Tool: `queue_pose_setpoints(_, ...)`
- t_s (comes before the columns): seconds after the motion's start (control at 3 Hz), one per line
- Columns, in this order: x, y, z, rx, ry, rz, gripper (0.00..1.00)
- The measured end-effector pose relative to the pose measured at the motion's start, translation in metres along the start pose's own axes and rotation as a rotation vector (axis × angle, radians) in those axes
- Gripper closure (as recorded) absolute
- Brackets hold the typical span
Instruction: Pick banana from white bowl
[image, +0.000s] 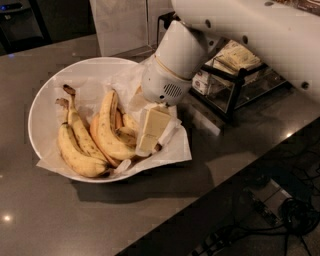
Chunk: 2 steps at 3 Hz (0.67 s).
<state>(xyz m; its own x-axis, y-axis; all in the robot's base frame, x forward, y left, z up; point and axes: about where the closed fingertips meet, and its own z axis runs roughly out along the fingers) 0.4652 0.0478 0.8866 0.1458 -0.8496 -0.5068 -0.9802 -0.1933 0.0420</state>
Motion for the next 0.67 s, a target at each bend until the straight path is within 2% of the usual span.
queue_pose_setpoints(0.67,-0.0028,-0.0046,0.0006,0.001,0.004,0.002,0.33)
